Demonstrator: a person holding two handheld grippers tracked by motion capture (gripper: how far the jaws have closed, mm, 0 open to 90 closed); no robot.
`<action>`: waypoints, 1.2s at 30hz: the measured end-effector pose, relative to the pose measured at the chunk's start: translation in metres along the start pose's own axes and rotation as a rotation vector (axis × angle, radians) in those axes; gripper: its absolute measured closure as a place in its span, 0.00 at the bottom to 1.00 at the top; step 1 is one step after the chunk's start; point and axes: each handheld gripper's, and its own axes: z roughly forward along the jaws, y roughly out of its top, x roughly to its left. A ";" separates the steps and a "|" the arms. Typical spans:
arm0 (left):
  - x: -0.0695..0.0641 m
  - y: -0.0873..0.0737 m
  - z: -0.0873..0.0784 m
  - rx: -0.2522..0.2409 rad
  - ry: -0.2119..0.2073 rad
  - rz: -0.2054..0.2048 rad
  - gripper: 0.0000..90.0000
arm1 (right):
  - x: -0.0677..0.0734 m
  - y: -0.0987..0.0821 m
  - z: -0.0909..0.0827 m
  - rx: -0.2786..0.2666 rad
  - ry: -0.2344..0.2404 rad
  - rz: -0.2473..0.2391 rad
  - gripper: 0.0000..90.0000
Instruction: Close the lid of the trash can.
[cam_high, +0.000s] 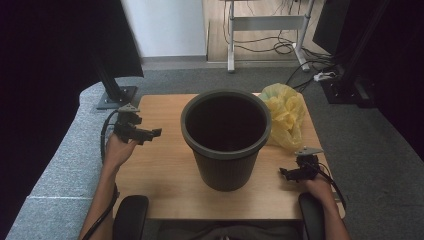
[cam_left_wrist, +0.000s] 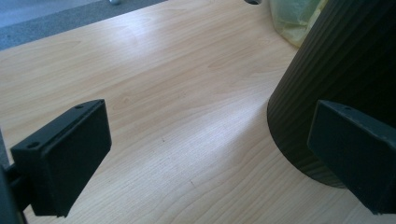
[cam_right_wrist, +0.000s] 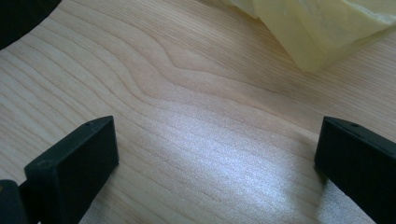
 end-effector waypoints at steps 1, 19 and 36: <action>0.000 -0.002 0.002 -0.001 0.001 0.002 0.00 | 0.000 0.000 0.000 0.000 0.000 0.000 0.00; -0.002 -0.029 0.032 0.011 -0.009 0.004 0.00 | 0.000 0.000 0.000 0.000 0.001 0.000 0.00; -0.009 -0.053 0.066 0.024 -0.034 -0.007 0.00 | 0.000 0.000 0.000 0.000 0.001 0.001 0.00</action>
